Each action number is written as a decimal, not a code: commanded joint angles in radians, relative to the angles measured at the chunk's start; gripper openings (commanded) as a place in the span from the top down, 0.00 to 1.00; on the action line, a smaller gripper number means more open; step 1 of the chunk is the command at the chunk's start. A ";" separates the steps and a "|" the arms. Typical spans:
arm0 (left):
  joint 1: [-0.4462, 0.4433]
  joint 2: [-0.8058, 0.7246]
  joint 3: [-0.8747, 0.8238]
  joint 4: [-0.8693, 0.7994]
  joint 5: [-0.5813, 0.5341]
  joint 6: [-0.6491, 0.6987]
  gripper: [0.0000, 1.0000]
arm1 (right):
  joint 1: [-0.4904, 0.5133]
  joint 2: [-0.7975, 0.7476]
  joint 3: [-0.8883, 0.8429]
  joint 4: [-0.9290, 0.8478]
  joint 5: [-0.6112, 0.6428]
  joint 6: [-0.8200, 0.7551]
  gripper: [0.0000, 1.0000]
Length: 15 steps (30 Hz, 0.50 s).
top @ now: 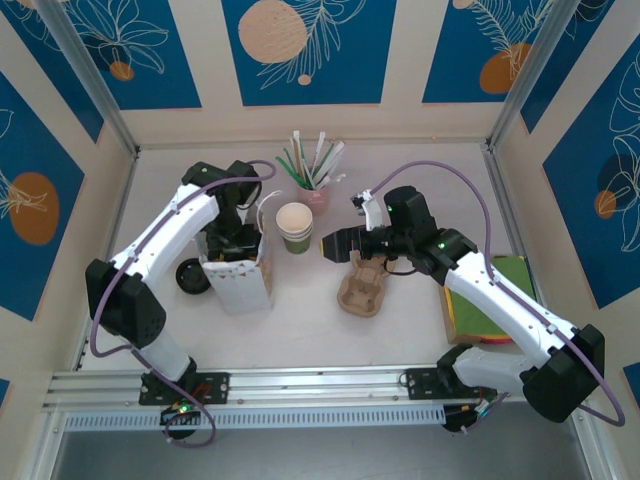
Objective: Pack the takeout coffee
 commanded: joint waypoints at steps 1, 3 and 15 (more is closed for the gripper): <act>0.010 0.009 -0.013 0.000 -0.009 0.024 0.44 | -0.005 -0.025 -0.005 -0.010 -0.018 0.007 0.01; 0.010 0.009 -0.015 0.000 -0.013 0.025 0.44 | -0.005 -0.025 -0.005 -0.010 -0.017 0.007 0.01; 0.011 0.009 -0.018 -0.003 -0.021 0.027 0.44 | -0.005 -0.022 -0.008 -0.005 -0.019 0.010 0.01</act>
